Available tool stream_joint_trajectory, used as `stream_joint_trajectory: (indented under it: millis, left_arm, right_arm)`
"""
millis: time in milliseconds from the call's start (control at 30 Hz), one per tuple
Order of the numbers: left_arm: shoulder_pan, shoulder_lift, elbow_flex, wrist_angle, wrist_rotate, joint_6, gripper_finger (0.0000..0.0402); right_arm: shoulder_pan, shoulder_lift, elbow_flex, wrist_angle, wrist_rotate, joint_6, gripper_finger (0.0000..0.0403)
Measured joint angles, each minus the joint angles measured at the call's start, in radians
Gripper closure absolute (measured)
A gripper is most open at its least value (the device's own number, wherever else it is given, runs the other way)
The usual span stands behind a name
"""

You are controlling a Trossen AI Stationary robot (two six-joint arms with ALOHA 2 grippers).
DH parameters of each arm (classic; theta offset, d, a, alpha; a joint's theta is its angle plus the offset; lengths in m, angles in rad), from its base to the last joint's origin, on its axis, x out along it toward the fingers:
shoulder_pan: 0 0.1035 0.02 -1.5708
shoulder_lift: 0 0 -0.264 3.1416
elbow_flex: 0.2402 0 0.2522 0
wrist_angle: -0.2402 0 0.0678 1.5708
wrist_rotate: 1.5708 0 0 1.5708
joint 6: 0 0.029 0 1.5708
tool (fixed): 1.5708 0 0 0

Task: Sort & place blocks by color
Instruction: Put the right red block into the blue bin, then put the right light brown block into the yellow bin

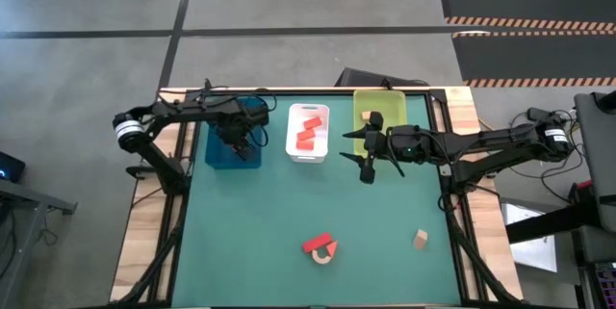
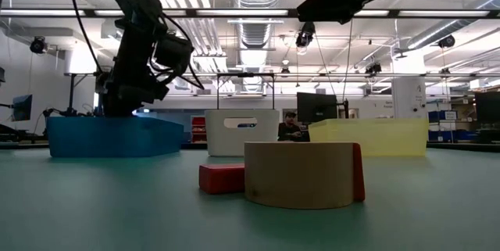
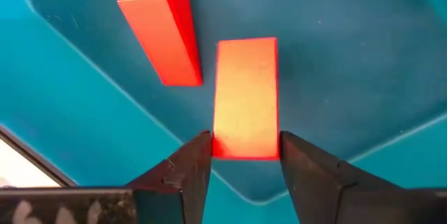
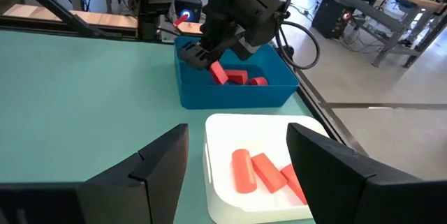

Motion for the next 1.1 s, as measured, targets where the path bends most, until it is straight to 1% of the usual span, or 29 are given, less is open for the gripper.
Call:
stream_joint_trajectory:
  millis: [200, 367, 533, 633, 800, 933, 1000, 1100]
  left_arm:
    - [0.0, 0.0, 0.0, 0.0, -0.006, 0.006, 0.022]
    - [-0.005, -0.022, 0.0, -0.007, -0.009, 0.004, 0.0201]
    - [-0.054, -0.112, 0.01, -0.004, -0.009, -0.029, 0.0199]
    - [-0.106, -0.191, 0.009, 0.032, -0.013, -0.055, 0.0198]
    - [-0.218, -0.329, -0.005, 0.201, -0.032, -0.08, 0.0198]
    - [-0.318, -0.426, -0.047, 0.409, -0.034, -0.053, 0.0198]
    - [-0.362, -0.462, -0.074, 0.511, -0.034, -0.027, 0.0198]
    - [-0.413, -0.505, -0.107, 0.642, -0.034, 0.003, 0.0198]
  right_arm:
    - [0.0, 0.0, 0.0, -0.005, 0.0, 0.001, 0.017]
    - [0.0, 0.0, 0.0, -0.04, -0.001, 0.041, 0.017]
    - [0.001, 0.0, 0.0, -0.152, -0.012, 0.19, 0.0171]
    - [0.001, 0.001, 0.0, -0.23, -0.059, 0.294, 0.0174]
    - [0.011, 0.002, 0.0, -0.282, -0.179, 0.503, 0.0179]
    - [0.065, 0.005, 0.0, -0.279, -0.297, 0.562, 0.018]
    - [0.109, 0.007, 0.0, -0.289, -0.31, 0.614, 0.018]
    - [0.165, 0.007, 0.0, -0.305, -0.311, 0.77, 0.018]
